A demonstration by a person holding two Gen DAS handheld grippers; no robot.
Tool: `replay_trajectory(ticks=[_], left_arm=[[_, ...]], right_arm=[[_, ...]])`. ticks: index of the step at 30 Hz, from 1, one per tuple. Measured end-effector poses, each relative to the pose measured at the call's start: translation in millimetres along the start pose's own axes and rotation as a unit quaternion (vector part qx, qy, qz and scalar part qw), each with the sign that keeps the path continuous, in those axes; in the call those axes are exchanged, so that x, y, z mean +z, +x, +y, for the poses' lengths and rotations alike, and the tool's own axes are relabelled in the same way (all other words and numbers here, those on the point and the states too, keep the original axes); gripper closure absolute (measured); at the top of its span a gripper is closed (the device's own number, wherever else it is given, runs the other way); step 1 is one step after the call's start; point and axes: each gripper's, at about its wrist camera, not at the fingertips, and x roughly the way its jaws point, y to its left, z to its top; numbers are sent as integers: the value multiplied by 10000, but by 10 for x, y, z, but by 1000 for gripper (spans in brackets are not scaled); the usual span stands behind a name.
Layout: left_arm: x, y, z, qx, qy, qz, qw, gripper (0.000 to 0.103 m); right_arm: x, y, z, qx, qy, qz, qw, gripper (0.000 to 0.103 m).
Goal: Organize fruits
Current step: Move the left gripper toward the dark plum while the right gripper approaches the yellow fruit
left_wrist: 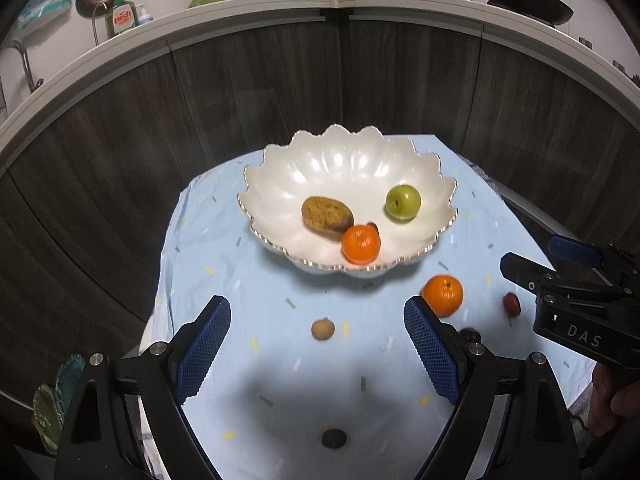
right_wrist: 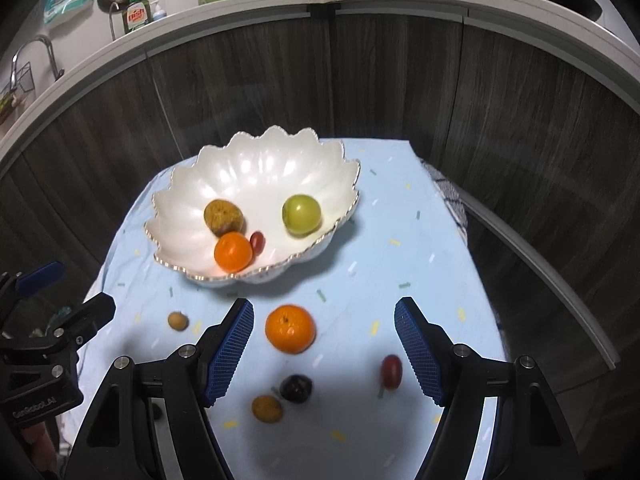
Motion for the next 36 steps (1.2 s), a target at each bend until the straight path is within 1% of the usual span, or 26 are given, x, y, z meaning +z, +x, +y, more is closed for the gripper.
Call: replay_trajectory(ticks=[10, 18, 29, 36], left_arm=[[-297, 38, -6, -24, -36, 170, 9998, 14], [-516, 98, -25, -79, 31, 294, 9995, 15], [-781, 248, -38, -233, 46, 585, 9980, 18], [-895, 321, -4, -270, -86, 711, 9971, 21]], right_arm=[[-243, 44, 64, 63, -66, 154, 9998, 29], [-460, 128, 109, 115, -111, 294, 9994, 29], [-645, 276, 213, 265, -260, 479, 9982, 29], [-743, 322, 284, 303, -377, 569, 9972, 30]])
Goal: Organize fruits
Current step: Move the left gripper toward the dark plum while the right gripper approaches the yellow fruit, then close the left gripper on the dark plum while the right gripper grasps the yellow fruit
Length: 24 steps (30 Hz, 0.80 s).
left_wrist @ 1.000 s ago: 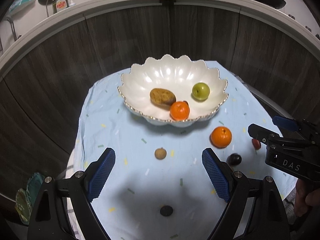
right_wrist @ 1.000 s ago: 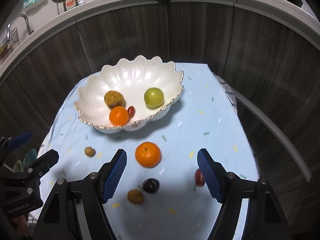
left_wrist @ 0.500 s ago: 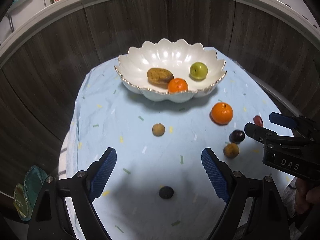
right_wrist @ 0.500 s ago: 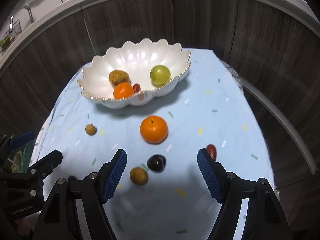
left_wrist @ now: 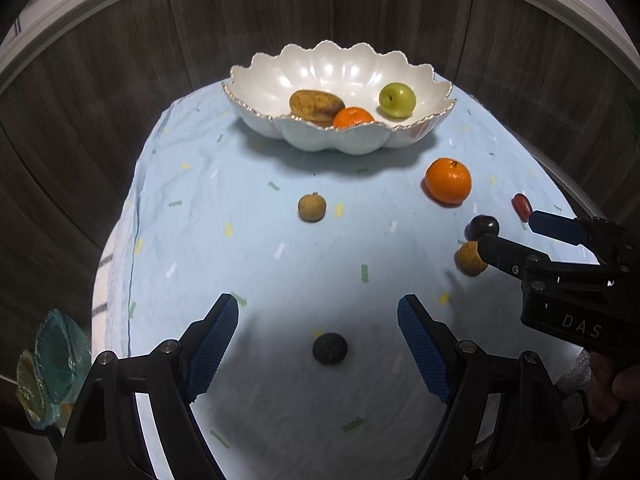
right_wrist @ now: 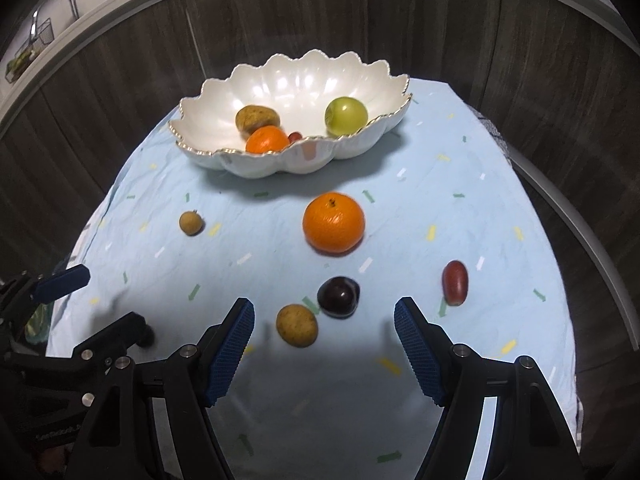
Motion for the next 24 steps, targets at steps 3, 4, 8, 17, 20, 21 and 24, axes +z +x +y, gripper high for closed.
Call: replay_trajectory(ticks=[3, 4, 8, 17, 20, 21, 24], left_arm=[[-28, 23, 33, 0, -68, 14, 10000, 24], [-34, 28, 38, 2, -72, 9, 10000, 26], [-75, 78, 46, -36, -86, 62, 9999, 33], [-116, 151, 15, -76, -18, 146, 9999, 48], [-132, 181, 4, -105, 2, 202, 9997, 55], [-138, 190, -2, -118, 12, 218, 9997, 57], [-156, 223, -30, -140, 57, 272, 9995, 61]], right_arm=[[-24, 24, 41, 14, -69, 21, 10000, 30], [-30, 29, 58, 17, -89, 21, 10000, 31], [-51, 65, 100, 39, -163, 43, 9998, 35], [-97, 168, 143, 83, -218, 137, 9996, 47], [-107, 182, 151, 80, -221, 156, 9996, 49], [-109, 187, 150, 76, -221, 166, 9996, 49], [-116, 213, 145, 71, -213, 195, 9996, 51]])
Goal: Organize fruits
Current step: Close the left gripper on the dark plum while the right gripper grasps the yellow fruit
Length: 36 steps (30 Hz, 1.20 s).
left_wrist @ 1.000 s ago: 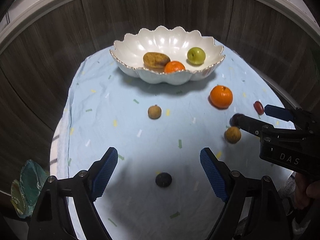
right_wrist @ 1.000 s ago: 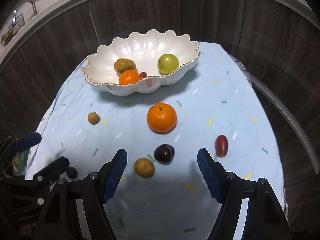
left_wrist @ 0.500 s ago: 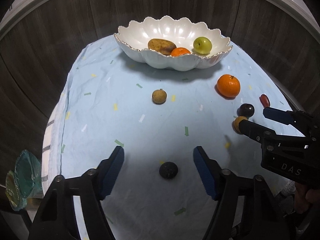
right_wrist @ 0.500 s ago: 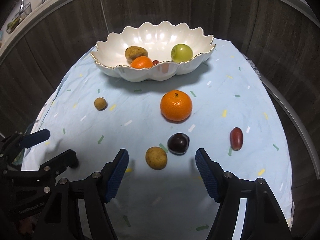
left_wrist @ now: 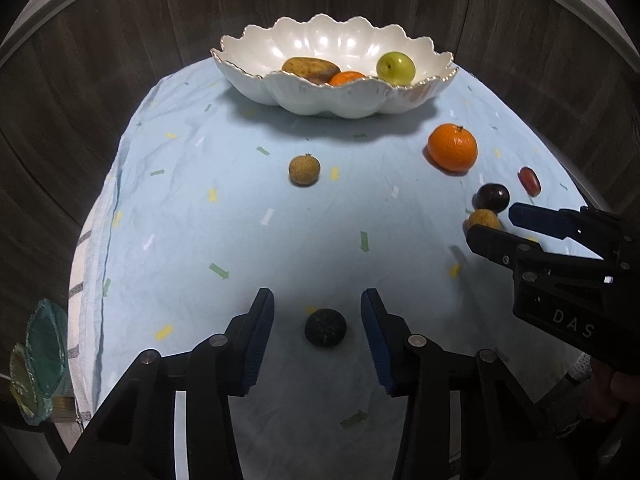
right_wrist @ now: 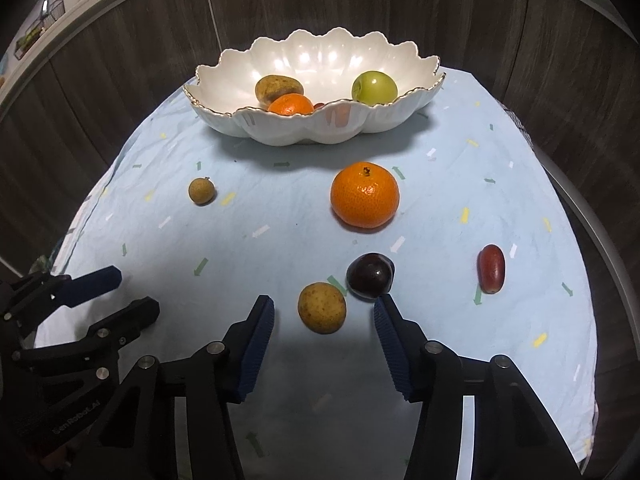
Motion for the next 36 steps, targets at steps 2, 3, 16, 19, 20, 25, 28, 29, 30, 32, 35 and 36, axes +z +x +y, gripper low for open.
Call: replay_trajectory(ticks=[2, 3, 16, 19, 20, 25, 28, 29, 30, 32, 35, 36], left_arm=[[-11, 28, -11, -11, 18, 50, 10000, 67], [-17, 40, -7, -12, 3, 72, 10000, 67], [-65, 50, -66, -37, 87, 73, 9999, 82], [-66, 43, -58, -49, 82, 66, 9999, 83], [-65, 34, -58, -49, 81, 51, 9999, 83], [-42, -48, -68, -21, 108, -112, 9999, 83], [-30, -95, -63, -3, 119, -183, 9998, 83], [-24, -110, -63, -1, 121, -208, 9997, 83], [-19, -125, -60, 0, 118, -227, 9997, 83], [1, -147, -54, 12, 108, -258, 9996, 83], [35, -196, -40, 46, 84, -334, 9994, 83], [46, -212, -40, 48, 92, -360, 9993, 83]], right_arm=[[-1, 24, 0, 5, 9, 31, 10000, 53], [-2, 33, 2, 7, 10, 40, 10000, 54], [-4, 96, 45, -41, -99, 41, 9999, 76], [-3, 88, 41, -34, -98, 31, 9999, 76], [-2, 82, 43, -27, -102, 18, 9999, 76], [13, 23, 52, -1, -128, -70, 9999, 76], [22, -13, 50, 0, -124, -109, 9999, 76], [25, -24, 53, 2, -121, -123, 9999, 76], [29, -37, 54, 5, -121, -137, 9998, 76], [39, -66, 60, -1, -126, -174, 9998, 76], [56, -113, 64, -4, -121, -228, 9997, 76], [61, -128, 67, -7, -117, -250, 9996, 76]])
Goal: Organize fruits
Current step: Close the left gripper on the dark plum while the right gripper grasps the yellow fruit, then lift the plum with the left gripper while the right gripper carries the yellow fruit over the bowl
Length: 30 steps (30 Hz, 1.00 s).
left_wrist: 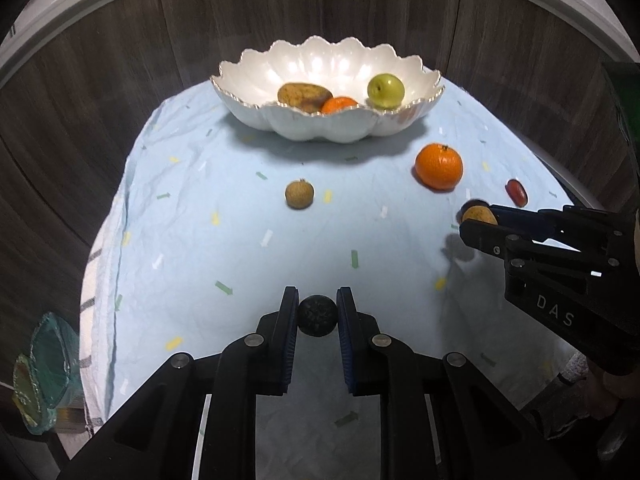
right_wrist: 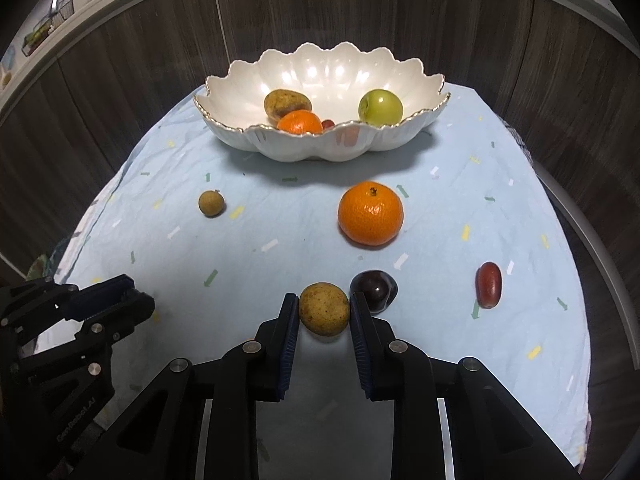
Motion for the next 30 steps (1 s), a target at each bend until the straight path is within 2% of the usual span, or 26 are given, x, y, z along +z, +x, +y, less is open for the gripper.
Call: replay_trajectory(ticks=[18, 30], left_arm=[[313, -277, 30, 62, 7, -369, 9993, 83], [646, -384, 45, 105, 1, -649, 9978, 83]], right_arm=[[219, -359, -42, -41, 71, -449, 9990, 76], [492, -529, -112, -105, 156, -759, 9969, 76]])
